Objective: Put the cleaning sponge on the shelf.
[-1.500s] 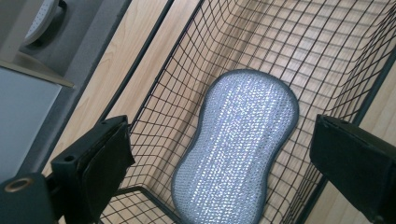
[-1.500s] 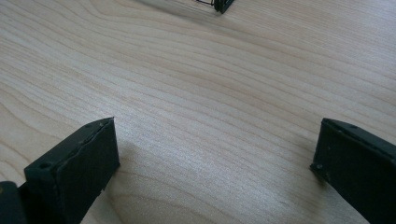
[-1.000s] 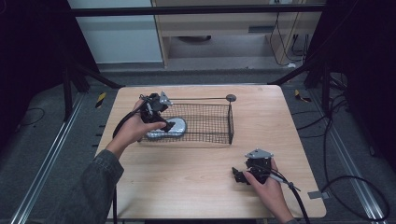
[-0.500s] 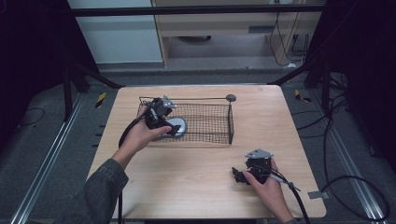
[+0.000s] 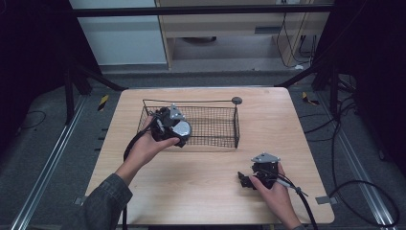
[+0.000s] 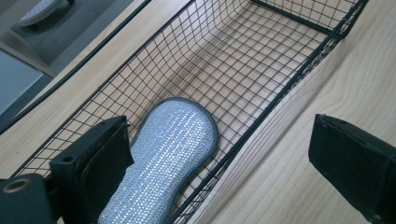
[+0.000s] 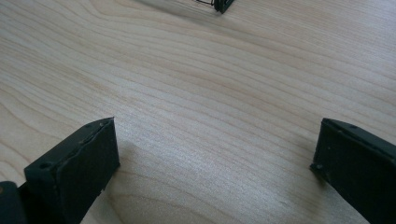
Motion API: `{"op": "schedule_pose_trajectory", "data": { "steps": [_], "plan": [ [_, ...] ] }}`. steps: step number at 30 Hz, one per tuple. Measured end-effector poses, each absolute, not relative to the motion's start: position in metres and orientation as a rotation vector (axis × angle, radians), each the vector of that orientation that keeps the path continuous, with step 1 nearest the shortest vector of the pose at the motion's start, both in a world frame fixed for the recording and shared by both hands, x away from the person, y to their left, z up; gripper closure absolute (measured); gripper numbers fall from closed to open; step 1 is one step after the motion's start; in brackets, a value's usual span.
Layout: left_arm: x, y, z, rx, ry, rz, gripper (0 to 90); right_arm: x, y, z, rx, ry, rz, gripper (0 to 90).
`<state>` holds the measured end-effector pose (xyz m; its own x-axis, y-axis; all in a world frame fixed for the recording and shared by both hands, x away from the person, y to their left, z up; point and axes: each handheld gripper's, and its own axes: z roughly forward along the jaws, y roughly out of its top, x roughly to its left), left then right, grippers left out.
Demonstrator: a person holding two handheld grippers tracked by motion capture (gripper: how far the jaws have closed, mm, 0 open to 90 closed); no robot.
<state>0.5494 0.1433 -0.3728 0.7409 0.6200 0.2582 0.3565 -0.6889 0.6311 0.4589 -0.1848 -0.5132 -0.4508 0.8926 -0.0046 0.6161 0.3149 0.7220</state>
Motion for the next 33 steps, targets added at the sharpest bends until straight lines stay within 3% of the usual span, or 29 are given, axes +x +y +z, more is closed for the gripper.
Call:
{"op": "schedule_pose_trajectory", "data": {
  "steps": [17, 33],
  "plan": [
    [0.52, 0.145, -0.383, 2.332, 0.719, 0.59, 4.9, 0.459, -0.185, -0.513, 1.342, 2.18, 0.923, 0.5],
    [0.489, 0.17, -0.397, 2.266, 0.745, 0.537, 4.4, 0.458, -0.185, -0.513, 1.342, 2.18, 0.924, 0.5]
  ]
}}
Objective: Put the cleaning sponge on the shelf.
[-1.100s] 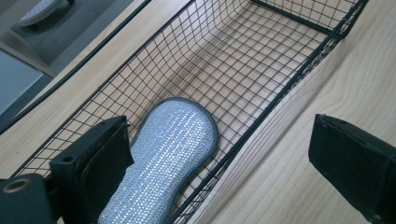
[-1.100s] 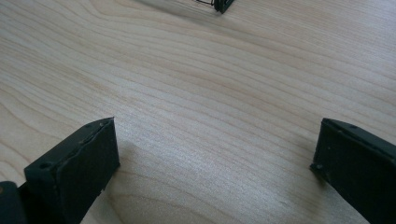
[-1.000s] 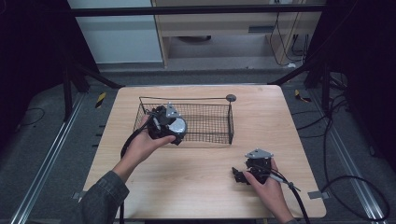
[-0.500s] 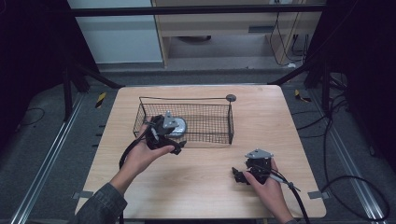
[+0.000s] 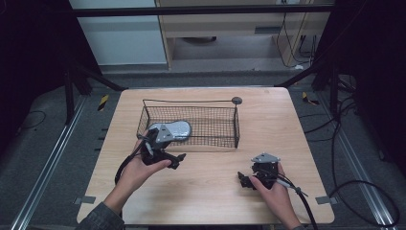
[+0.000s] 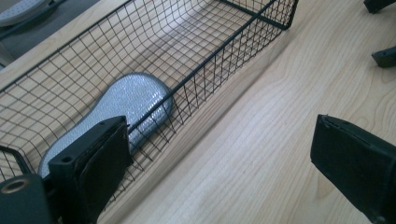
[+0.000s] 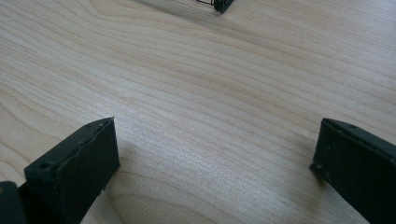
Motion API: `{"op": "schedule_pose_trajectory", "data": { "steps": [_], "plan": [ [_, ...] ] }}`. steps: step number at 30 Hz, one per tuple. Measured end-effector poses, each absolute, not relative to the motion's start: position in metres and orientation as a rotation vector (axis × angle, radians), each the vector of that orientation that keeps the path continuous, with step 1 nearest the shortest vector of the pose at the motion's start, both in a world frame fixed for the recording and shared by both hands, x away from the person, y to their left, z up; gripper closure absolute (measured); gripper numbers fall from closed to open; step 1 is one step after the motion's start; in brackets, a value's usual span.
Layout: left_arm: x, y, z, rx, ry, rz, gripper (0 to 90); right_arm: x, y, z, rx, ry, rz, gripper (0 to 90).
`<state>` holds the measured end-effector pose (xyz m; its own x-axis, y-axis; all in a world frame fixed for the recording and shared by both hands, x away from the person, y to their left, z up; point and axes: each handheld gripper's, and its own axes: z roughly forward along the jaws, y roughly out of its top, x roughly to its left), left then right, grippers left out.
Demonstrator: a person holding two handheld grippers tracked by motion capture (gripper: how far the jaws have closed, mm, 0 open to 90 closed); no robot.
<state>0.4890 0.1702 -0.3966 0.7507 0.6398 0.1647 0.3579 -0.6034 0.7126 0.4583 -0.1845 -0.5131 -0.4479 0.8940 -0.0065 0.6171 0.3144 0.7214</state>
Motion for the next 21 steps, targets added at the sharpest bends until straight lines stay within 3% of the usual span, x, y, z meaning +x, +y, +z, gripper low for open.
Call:
{"op": "schedule_pose_trajectory", "data": {
  "steps": [21],
  "plan": [
    [0.469, 0.219, -0.449, 2.228, 0.917, 0.489, 4.7, 0.458, -0.184, -0.513, 1.344, 2.18, 0.924, 0.4]
  ]
}}
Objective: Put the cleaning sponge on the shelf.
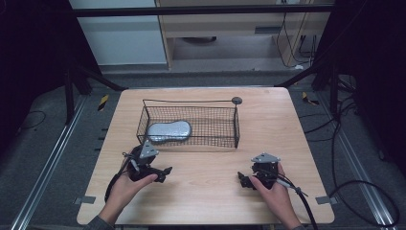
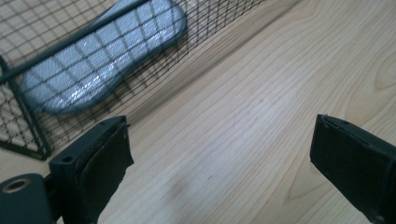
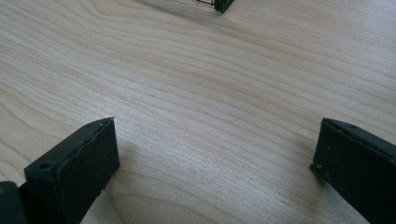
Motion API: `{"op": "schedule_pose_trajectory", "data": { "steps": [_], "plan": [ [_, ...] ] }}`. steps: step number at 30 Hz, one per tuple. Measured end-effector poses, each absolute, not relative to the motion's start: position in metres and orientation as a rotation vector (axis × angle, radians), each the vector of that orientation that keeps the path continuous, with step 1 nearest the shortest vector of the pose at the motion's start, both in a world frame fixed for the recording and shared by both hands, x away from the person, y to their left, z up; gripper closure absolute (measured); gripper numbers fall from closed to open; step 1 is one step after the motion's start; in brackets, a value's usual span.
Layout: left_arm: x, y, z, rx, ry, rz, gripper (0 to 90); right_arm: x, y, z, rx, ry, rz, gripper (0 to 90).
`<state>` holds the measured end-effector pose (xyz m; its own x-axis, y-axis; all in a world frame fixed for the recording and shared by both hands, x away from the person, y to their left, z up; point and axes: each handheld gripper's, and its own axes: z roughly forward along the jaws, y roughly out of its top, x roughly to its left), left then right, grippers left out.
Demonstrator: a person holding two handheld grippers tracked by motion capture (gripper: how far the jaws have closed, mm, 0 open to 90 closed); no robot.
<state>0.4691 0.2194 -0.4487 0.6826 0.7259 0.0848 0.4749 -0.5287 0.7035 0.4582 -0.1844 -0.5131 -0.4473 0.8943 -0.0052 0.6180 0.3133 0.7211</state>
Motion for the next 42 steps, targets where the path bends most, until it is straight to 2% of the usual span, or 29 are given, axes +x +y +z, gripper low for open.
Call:
{"op": "schedule_pose_trajectory", "data": {
  "steps": [18, 36, 42],
  "plan": [
    [0.481, 0.285, -0.479, 2.189, 1.177, 0.587, 4.5, 0.458, -0.184, -0.513, 1.341, 2.183, 0.927, 0.4],
    [0.496, 0.305, -0.5, 2.14, 1.265, 0.528, 3.3, 0.458, -0.185, -0.513, 1.336, 2.186, 0.926, 0.4],
    [0.497, 0.307, -0.506, 2.103, 1.259, 0.524, 0.0, 0.458, -0.185, -0.513, 1.337, 2.186, 0.926, 0.3]
  ]
}}
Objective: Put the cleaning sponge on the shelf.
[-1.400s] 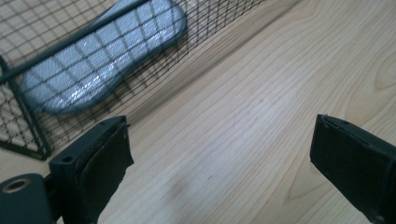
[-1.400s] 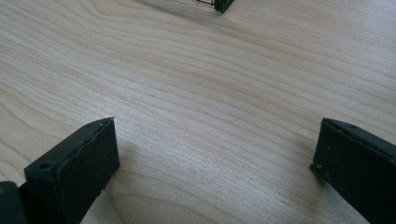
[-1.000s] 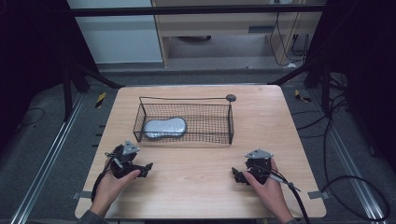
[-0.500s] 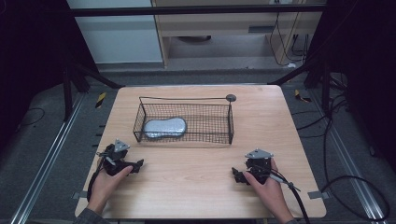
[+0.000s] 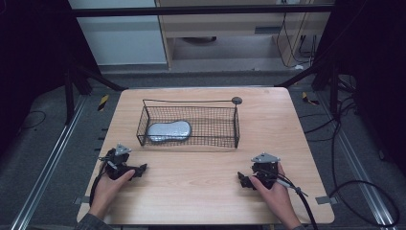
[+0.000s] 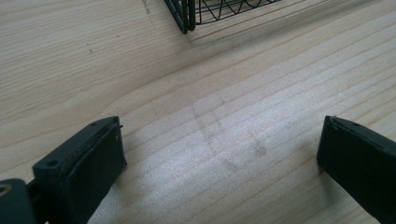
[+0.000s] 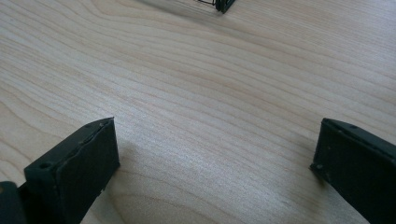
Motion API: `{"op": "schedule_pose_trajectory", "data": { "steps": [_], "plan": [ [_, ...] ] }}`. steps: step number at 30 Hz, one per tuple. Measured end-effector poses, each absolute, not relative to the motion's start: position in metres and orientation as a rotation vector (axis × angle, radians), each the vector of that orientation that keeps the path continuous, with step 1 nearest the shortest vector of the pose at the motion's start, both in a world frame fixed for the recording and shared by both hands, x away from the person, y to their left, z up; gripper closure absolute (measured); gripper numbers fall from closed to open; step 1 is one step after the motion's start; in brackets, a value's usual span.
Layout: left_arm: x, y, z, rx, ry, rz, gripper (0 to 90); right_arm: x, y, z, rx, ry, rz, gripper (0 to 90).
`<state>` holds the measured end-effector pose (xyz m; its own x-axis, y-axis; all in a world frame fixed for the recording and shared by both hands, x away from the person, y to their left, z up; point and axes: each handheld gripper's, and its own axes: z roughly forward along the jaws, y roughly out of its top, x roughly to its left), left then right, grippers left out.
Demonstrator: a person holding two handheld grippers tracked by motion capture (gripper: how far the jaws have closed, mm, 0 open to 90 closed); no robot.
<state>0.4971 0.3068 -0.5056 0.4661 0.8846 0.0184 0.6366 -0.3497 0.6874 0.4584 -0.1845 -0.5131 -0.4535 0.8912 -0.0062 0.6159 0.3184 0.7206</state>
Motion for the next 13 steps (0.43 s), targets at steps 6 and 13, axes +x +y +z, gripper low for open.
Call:
{"op": "schedule_pose_trajectory", "data": {
  "steps": [6, 13],
  "plan": [
    [0.4962, 0.3079, -0.5083, 2.077, 1.241, 0.542, 0.0, 0.4584, -0.1844, -0.5131, 1.337, 2.186, 0.926, 0.3],
    [0.4963, 0.3079, -0.5082, 2.077, 1.241, 0.541, 0.0, 0.4584, -0.1842, -0.513, 1.341, 2.184, 0.927, 0.3]
  ]
}}
